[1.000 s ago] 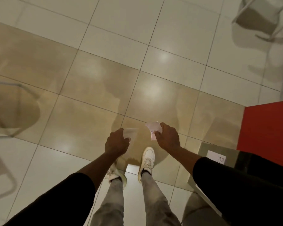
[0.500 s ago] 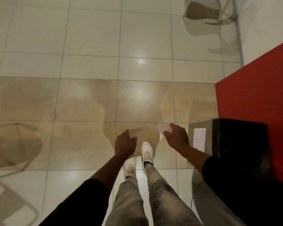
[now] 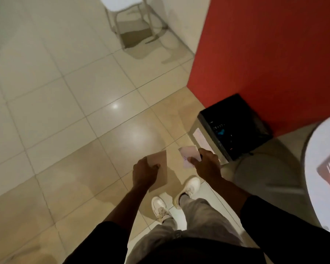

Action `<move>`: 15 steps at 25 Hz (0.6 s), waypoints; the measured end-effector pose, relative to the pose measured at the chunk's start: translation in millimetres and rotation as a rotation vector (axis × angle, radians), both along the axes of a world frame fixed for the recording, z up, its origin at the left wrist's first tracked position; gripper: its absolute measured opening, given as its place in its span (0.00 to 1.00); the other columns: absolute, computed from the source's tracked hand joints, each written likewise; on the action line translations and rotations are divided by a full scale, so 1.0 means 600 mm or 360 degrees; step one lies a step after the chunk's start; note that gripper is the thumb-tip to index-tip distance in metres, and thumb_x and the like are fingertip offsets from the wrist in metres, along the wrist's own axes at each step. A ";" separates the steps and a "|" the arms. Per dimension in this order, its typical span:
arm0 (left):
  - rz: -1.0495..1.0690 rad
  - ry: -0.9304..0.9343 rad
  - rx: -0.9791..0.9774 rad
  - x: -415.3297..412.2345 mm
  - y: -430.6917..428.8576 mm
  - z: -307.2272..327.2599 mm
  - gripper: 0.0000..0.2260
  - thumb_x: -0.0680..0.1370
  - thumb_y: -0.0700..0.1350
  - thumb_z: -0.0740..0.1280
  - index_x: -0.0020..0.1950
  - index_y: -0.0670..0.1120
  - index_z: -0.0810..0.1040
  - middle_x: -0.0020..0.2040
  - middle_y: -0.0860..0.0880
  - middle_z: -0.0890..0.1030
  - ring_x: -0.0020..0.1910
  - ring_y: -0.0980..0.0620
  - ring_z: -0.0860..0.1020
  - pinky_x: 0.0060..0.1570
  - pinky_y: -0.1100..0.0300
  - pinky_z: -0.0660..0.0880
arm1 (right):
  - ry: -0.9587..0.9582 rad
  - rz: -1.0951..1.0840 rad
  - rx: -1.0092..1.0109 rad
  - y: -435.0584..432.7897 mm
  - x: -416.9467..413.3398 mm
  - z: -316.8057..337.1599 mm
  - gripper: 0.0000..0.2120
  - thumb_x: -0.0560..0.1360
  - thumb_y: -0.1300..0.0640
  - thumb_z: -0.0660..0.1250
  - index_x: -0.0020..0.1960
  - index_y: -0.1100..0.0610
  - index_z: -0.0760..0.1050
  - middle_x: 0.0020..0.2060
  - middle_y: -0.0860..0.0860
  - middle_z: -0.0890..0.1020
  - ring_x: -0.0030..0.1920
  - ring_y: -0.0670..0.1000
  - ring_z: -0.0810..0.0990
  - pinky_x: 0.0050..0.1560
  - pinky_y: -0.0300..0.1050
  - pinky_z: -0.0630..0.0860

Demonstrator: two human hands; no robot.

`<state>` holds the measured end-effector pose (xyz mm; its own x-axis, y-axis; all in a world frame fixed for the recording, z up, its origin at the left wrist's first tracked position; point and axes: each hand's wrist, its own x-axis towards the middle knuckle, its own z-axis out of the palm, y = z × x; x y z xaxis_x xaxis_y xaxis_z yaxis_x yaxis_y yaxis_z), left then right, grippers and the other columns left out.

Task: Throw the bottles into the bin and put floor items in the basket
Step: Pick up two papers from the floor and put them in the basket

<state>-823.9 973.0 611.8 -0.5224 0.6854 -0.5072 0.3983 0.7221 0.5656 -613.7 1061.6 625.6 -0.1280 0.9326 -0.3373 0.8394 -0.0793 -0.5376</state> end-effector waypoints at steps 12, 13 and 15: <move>-0.0684 -0.0188 0.0164 0.324 0.167 0.097 0.15 0.77 0.47 0.76 0.62 0.43 0.84 0.55 0.46 0.87 0.57 0.42 0.84 0.58 0.46 0.81 | 0.0046 -0.0785 0.0193 -0.043 0.381 0.081 0.19 0.77 0.43 0.72 0.50 0.61 0.81 0.46 0.57 0.87 0.44 0.60 0.85 0.38 0.45 0.74; -0.0693 -0.0220 0.0183 0.360 0.178 0.101 0.14 0.78 0.46 0.76 0.61 0.43 0.84 0.55 0.46 0.87 0.56 0.43 0.84 0.58 0.46 0.82 | 0.0027 -0.0814 0.0213 -0.045 0.420 0.085 0.19 0.78 0.43 0.71 0.51 0.61 0.81 0.46 0.57 0.87 0.43 0.60 0.84 0.37 0.44 0.72; -0.0693 -0.0271 0.0218 0.422 0.197 0.108 0.12 0.78 0.45 0.76 0.60 0.44 0.85 0.54 0.46 0.88 0.56 0.43 0.85 0.57 0.47 0.82 | 0.0032 -0.0900 0.0252 -0.045 0.485 0.095 0.18 0.80 0.44 0.68 0.49 0.60 0.79 0.46 0.58 0.86 0.43 0.61 0.84 0.38 0.44 0.70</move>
